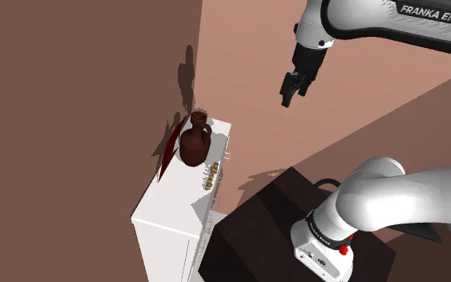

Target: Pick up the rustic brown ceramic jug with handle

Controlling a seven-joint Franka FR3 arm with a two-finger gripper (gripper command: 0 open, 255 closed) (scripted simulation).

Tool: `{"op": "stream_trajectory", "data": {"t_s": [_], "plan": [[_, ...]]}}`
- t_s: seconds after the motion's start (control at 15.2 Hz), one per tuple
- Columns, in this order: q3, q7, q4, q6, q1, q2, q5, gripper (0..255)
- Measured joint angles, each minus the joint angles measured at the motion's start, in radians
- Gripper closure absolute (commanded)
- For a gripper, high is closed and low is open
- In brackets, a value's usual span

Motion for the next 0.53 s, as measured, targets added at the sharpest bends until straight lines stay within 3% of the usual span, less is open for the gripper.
{"op": "stream_trajectory", "data": {"t_s": [0.2, 0.53], "plan": [[0.0, 0.003, -0.018, 0.045, 0.004, 0.021, 0.005, 0], [0.0, 0.006, -0.067, 0.231, 0.018, 0.129, 0.021, 0]]}}
